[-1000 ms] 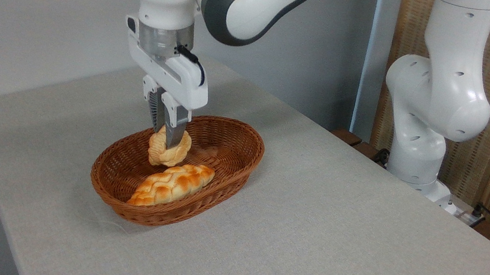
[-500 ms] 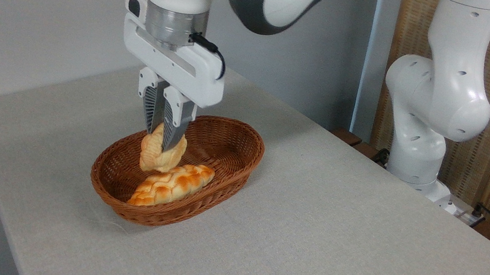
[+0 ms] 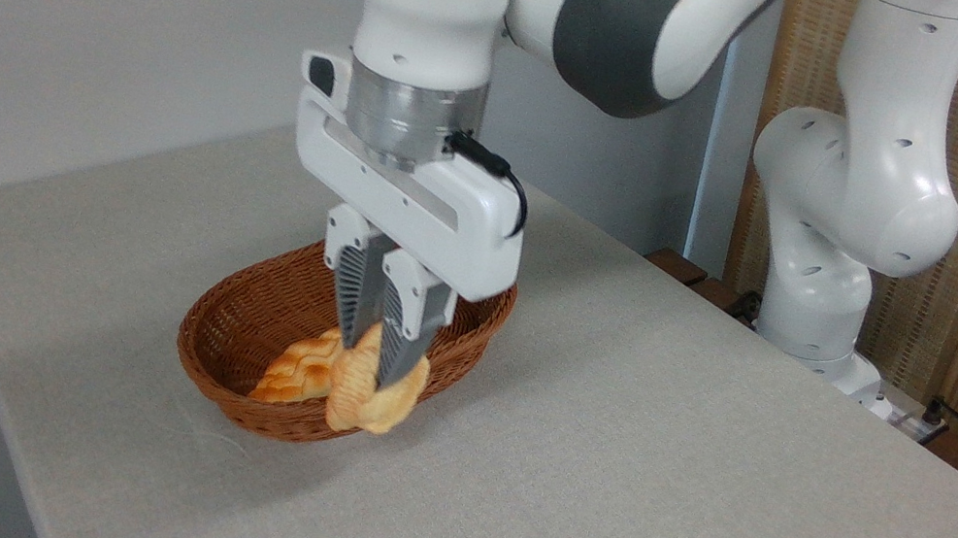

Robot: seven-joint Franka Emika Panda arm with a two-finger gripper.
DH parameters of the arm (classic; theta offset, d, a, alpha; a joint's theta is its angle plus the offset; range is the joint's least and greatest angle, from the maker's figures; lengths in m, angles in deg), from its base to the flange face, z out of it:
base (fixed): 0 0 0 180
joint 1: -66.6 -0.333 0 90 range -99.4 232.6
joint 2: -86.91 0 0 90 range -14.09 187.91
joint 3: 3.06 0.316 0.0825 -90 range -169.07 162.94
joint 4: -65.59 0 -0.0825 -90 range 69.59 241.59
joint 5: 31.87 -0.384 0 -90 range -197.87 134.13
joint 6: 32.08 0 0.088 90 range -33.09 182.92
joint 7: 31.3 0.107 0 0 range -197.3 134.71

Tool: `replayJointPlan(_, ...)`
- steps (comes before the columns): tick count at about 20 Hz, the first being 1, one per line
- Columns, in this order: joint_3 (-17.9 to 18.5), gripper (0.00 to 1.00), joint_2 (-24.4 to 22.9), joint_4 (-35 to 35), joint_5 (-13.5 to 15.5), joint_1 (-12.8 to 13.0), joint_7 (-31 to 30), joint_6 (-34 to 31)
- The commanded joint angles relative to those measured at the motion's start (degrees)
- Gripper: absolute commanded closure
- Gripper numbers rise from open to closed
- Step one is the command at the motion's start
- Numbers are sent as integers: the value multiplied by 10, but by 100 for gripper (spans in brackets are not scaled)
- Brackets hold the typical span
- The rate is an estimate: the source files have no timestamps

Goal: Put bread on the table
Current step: 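Carry the roll over the basket rim and lower it beside the basket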

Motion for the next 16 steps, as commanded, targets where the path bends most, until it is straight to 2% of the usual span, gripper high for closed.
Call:
replayJointPlan(1,16,61,3,0,-20,0,37,-13)
replayJointPlan(3,16,53,7,1,-29,0,44,-21)
replayJointPlan(4,16,15,13,2,-30,0,53,-30)
replayJointPlan(5,16,0,15,1,-30,0,55,-32)
replayJointPlan(16,16,0,24,3,-30,2,58,-43)
